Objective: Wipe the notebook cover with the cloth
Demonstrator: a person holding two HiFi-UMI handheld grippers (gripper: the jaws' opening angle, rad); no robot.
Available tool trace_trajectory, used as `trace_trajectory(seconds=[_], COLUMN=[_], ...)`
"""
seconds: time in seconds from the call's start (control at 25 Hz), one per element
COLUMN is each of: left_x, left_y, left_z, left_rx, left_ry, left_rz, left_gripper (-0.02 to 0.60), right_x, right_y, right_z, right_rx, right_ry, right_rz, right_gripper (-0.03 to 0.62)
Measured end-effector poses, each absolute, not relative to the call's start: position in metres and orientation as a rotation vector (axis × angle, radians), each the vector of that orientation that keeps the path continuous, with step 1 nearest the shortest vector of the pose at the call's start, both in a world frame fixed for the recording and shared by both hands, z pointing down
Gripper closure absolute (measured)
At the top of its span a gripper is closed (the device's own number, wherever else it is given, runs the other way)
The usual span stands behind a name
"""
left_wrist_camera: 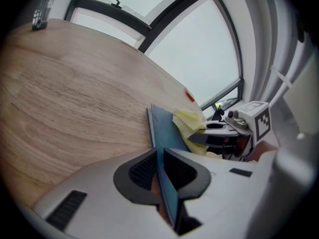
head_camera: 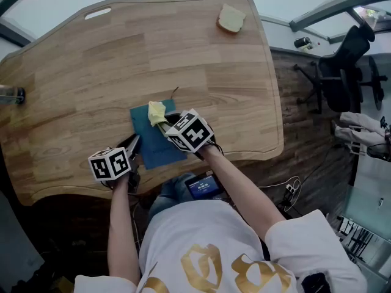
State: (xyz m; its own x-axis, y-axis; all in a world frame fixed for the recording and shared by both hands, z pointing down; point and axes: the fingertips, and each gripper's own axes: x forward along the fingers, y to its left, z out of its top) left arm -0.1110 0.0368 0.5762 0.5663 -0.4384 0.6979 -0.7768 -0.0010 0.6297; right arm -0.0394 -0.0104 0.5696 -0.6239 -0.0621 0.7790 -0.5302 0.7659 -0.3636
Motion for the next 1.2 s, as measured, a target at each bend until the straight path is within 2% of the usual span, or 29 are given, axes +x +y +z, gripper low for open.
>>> trace_trajectory(seconds=[1.2], left_x=[-0.111], left_y=[0.036], left_z=[0.576], left_rx=[1.656], left_ry=[-1.032], left_rz=[0.39], left_gripper=[0.529], right_x=[-0.083], right_y=[0.033], right_z=[0.568], right_rx=[0.201], right_ry=[-2.189], right_rz=[0.735], right_gripper=[0.554])
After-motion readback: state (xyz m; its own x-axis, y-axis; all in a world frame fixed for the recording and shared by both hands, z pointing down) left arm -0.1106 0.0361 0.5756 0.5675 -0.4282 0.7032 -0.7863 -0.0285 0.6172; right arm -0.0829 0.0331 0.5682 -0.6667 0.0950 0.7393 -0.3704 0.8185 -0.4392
